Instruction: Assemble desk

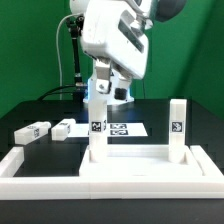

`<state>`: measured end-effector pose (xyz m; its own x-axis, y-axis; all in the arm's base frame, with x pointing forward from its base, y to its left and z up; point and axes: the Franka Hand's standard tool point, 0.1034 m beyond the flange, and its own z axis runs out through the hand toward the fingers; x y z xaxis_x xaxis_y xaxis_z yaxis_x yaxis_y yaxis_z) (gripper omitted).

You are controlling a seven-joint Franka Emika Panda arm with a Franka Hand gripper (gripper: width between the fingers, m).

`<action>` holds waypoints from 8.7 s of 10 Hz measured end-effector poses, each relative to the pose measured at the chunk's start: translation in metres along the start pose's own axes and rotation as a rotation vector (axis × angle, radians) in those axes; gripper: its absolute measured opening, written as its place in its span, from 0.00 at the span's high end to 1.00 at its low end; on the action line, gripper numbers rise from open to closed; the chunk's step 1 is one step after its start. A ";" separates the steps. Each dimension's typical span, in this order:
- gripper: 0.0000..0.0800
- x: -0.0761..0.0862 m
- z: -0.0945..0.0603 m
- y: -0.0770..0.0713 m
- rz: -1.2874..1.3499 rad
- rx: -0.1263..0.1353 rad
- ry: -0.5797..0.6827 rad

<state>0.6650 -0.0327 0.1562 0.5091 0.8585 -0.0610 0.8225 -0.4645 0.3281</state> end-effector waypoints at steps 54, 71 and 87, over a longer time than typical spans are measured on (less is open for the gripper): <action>0.64 -0.238 0.087 -0.238 0.993 0.966 -0.939; 0.64 -0.165 -0.032 -0.027 1.088 0.387 -0.177; 0.64 0.082 -0.033 -0.055 1.379 0.080 0.388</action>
Offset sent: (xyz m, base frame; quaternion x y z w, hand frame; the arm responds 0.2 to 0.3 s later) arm -0.0534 -0.0410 0.0146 0.0503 -0.0114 0.1160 0.9919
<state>0.6530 0.0704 0.1639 0.8082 -0.2818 0.5171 -0.2441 -0.9594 -0.1413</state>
